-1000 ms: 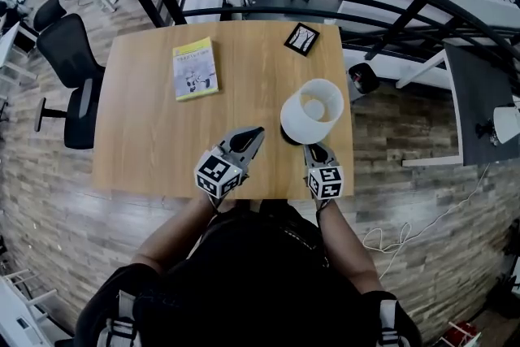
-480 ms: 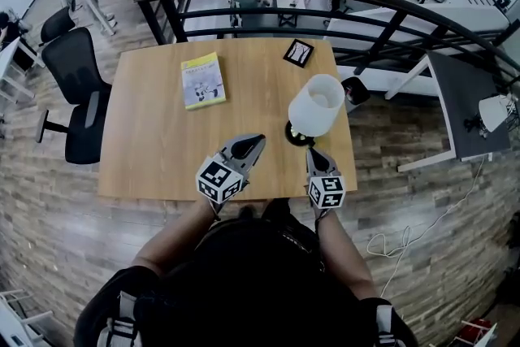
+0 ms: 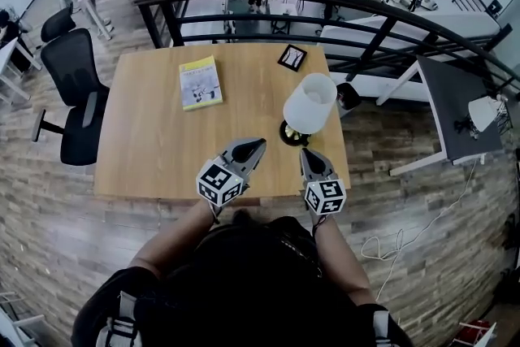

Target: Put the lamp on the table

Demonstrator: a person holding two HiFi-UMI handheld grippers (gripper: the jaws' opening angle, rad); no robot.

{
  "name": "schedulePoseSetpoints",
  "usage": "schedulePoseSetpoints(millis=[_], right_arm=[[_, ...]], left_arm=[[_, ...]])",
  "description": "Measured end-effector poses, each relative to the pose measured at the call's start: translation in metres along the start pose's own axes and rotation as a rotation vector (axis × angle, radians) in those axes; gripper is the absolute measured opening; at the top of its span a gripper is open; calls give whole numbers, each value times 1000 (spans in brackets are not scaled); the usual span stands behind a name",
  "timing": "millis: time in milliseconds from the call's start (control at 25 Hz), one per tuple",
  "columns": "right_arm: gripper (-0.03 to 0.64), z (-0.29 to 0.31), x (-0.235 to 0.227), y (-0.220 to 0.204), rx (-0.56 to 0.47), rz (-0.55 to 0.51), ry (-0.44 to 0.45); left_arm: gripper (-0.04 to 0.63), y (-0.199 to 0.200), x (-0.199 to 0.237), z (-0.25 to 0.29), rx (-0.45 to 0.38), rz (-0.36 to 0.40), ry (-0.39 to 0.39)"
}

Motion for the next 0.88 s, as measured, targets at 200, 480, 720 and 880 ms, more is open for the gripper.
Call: schedulePoseSetpoints(millis=[200,480,720,880], right_arm=[[15,-17,12,11,-4,-14,80],[15,-74,5,3,-1,-42,157],[15,-125,-11,-9,-24,-49,191],[15,-158,-14,-15,-31,-44,222]], left_arm=[[8,11,-18,-1,-26,-17,40],[8,6,-82,14,-43,-30,83],[8,-10,-141,29,-36,-31,97],[8,-14,-173,25,-37,-35,129]])
Point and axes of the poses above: the fingertips, and each gripper's own axes: z forward along the fingers, x to its left, y out of its top, the point moved 1 cm from there along -z, backward along the fingers, and after that the axes turned 2 degrees about x, right-handed, at the moved point
